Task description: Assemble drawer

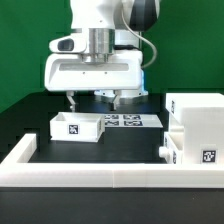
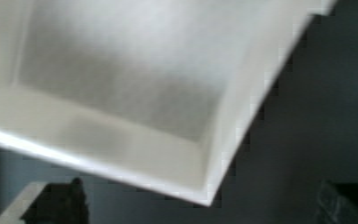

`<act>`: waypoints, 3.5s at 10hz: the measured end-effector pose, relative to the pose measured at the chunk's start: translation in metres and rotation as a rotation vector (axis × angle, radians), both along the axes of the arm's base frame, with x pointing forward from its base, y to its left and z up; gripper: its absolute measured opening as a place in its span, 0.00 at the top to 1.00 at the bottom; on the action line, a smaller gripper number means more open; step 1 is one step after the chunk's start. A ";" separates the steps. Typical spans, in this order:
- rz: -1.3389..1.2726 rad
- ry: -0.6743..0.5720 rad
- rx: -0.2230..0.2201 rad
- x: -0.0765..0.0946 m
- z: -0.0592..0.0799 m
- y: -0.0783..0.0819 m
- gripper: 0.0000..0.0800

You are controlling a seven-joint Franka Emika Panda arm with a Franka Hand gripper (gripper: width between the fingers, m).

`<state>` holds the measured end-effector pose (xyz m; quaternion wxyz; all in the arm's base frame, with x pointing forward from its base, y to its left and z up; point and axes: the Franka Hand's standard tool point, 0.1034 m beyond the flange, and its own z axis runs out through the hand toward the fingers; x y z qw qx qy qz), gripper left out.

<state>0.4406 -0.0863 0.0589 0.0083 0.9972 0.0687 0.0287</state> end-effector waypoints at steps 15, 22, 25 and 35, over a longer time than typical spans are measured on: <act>-0.231 0.035 0.026 -0.025 -0.050 0.011 0.85; -0.148 0.013 0.038 0.019 -0.014 0.095 0.95; -0.067 0.019 0.032 0.016 -0.017 0.092 0.95; 1.219 0.141 -0.007 0.047 -0.008 0.055 0.95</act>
Offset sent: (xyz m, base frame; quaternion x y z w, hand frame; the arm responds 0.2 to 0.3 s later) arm -0.0209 -0.0061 -0.0326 -0.0159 -0.0040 0.2338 0.9722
